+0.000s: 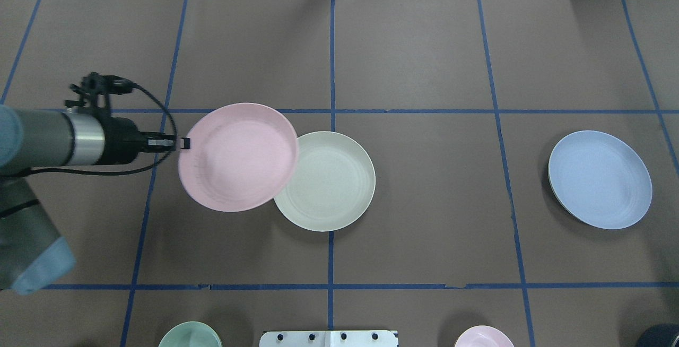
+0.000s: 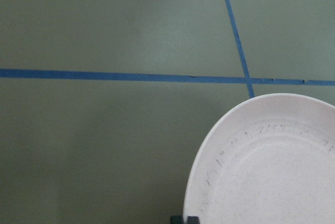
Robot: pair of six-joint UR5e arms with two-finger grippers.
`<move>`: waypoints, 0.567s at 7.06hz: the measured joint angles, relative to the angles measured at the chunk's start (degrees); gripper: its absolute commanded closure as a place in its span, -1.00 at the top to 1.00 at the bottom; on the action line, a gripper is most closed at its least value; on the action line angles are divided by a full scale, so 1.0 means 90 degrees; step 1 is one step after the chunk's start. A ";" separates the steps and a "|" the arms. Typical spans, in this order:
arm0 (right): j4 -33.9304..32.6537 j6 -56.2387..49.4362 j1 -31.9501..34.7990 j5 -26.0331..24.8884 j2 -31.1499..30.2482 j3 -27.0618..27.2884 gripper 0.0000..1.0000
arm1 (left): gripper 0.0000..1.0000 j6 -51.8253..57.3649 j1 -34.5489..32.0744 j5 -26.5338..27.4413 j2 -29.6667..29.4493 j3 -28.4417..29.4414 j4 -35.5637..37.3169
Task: Stack three plates with pink and blue
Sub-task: 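Carry the pink plate with the left gripper onto the cream plate, then open the left gripper and withdraw it from the stacked plates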
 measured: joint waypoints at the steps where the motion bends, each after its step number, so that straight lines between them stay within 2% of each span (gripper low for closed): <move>1: 0.0019 0.0003 0.0000 0.0004 -0.0002 -0.0005 1.00 | -1.00 -0.0141 0.0198 0.0194 -0.0229 0.0201 0.0177; 2: 0.0025 0.0004 0.0000 0.0009 -0.0003 -0.0010 1.00 | -1.00 -0.0193 0.0283 0.0329 -0.0370 0.0425 0.0235; 3: 0.0028 0.0004 0.0000 0.0012 -0.0003 -0.0012 1.00 | 0.35 -0.0204 0.0314 0.0419 -0.0469 0.0610 0.0250; 4: 0.0028 0.0007 0.0000 0.0013 -0.0004 -0.0013 1.00 | 0.99 -0.0184 0.0320 0.0453 -0.0505 0.0707 0.0251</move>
